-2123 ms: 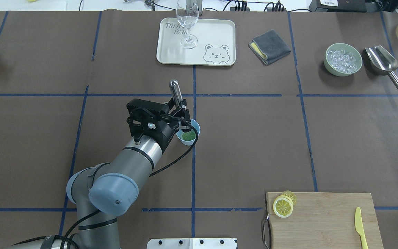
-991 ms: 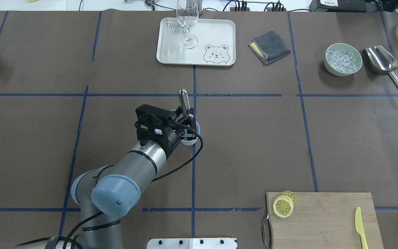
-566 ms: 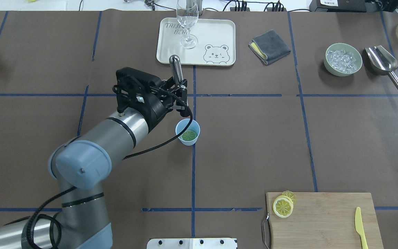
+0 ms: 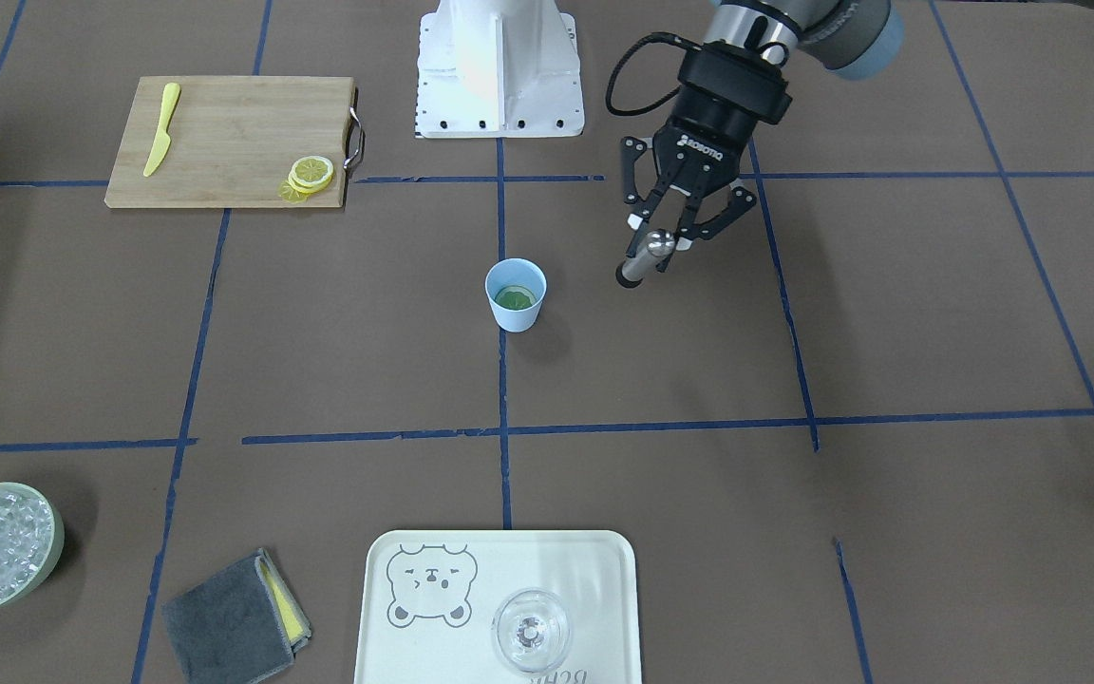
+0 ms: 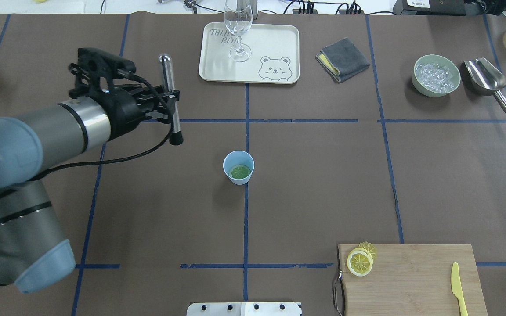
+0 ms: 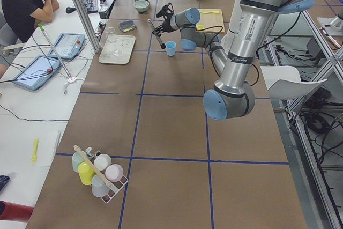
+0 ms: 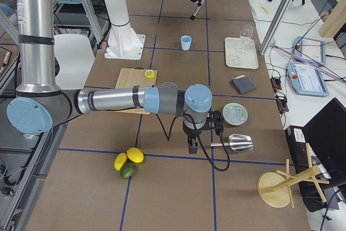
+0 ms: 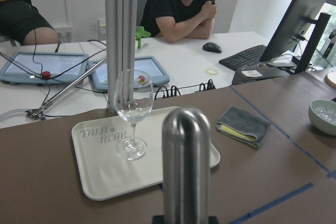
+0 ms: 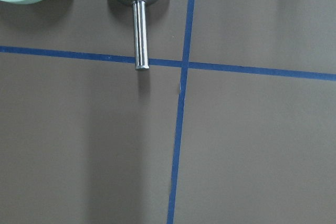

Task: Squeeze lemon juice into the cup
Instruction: 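Lift the muddler out of the cup and carry it back to its spot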

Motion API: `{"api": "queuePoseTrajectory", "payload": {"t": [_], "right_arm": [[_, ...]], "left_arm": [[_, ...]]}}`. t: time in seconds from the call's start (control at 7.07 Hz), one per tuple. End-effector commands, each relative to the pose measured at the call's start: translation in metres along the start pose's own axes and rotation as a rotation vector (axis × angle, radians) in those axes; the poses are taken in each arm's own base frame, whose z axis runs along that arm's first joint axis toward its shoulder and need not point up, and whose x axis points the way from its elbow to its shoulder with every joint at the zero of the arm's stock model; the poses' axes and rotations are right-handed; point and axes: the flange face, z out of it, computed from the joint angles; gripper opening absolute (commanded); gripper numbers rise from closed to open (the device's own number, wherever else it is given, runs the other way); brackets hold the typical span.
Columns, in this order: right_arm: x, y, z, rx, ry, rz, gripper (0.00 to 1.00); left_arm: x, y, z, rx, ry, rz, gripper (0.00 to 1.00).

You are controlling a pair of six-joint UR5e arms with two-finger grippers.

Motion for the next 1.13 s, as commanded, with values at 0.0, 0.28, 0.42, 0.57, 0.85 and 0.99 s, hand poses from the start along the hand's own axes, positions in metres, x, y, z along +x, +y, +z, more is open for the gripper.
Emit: {"api": "queuePoseTrajectory", "payload": {"t": [0.0, 0.28, 0.42, 0.57, 0.85, 0.99], "right_arm": [[0.028, -0.008, 0.027, 0.057, 0.008, -0.044, 1.0], [0.034, -0.014, 0.041, 0.129, -0.005, 0.012, 1.0], [0.03, -0.015, 0.038, 0.137, -0.013, 0.016, 1.0], [0.027, -0.015, 0.039, 0.132, -0.026, 0.015, 1.0], [0.021, -0.017, 0.034, 0.142, -0.025, 0.003, 1.0], [0.02, -0.018, 0.033, 0.145, -0.025, 0.0, 1.0]], "left_arm": [[-0.102, -0.017, -0.033, -0.189, -0.04, -0.059, 0.0], [-0.146, -0.006, -0.046, -0.391, -0.103, -0.077, 0.0], [-0.146, 0.003, -0.048, -0.523, -0.158, -0.13, 0.0], [-0.147, 0.008, -0.053, -0.633, -0.232, -0.179, 0.0], [-0.155, 0.032, -0.041, -0.861, -0.261, -0.314, 0.0], [-0.169, 0.055, -0.025, -0.996, -0.224, -0.393, 0.0]]}}
